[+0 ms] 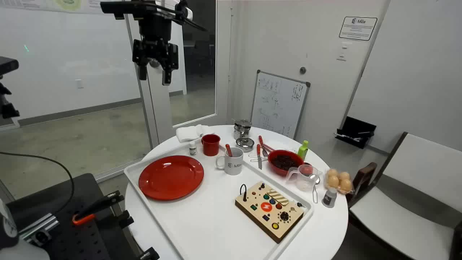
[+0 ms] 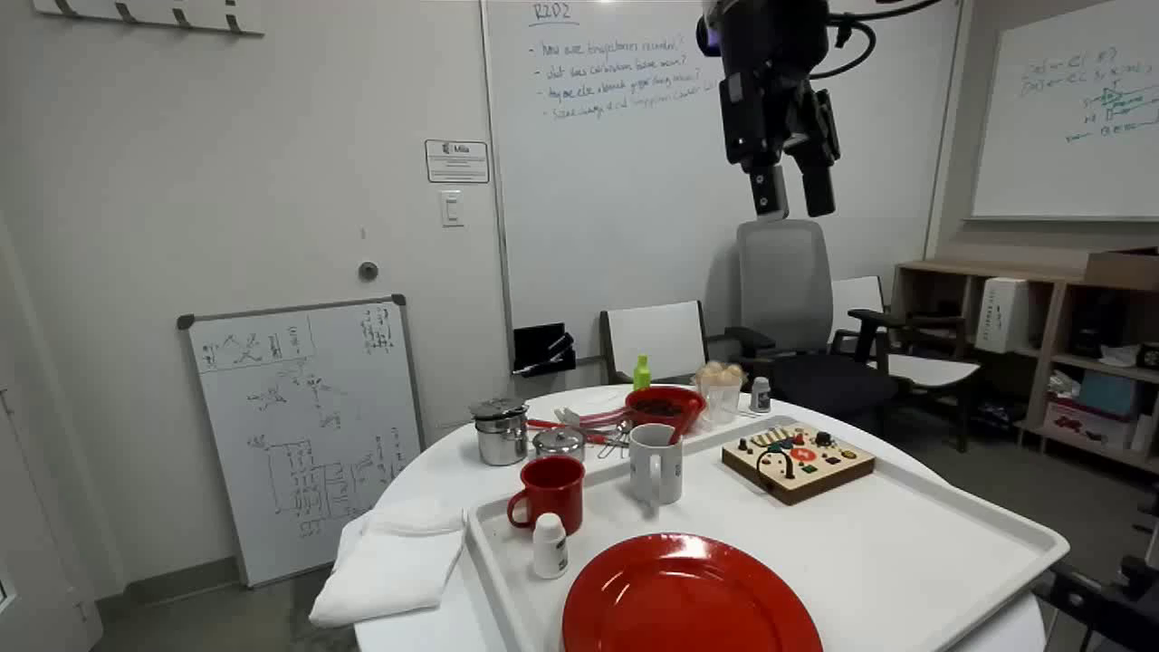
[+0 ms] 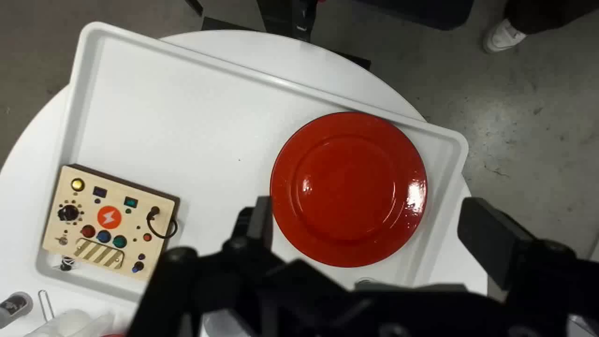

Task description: Move the spoon from the white mug to the red one

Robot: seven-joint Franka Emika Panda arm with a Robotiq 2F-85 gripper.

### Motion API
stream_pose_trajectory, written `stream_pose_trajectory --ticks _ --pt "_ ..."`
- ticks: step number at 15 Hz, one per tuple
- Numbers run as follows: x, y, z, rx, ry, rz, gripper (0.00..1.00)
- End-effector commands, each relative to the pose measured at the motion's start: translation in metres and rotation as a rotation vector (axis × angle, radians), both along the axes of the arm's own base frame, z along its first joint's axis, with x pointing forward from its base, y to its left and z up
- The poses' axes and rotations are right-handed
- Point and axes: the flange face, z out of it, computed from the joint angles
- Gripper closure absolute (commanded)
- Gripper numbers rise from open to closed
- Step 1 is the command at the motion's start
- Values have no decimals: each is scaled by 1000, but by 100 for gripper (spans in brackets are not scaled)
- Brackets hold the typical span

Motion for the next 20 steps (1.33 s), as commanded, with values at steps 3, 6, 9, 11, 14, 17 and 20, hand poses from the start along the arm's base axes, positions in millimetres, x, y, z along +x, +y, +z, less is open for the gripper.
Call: stream_pose_trajectory --ticks 3,6,9,11,14,17,20 --pt "2 -1 0 19 40 -16 0" --pt "0 -2 -2 6 16 -14 0" --pt "2 2 -5 7 37 -3 0" --pt "21 7 -16 -20 61 -33 0" --pt "64 -2 -32 -53 23 -98 0" --pt "114 -22 -46 -79 -32 -177 0" --pt "161 -49 -63 -109 -58 -275 0"
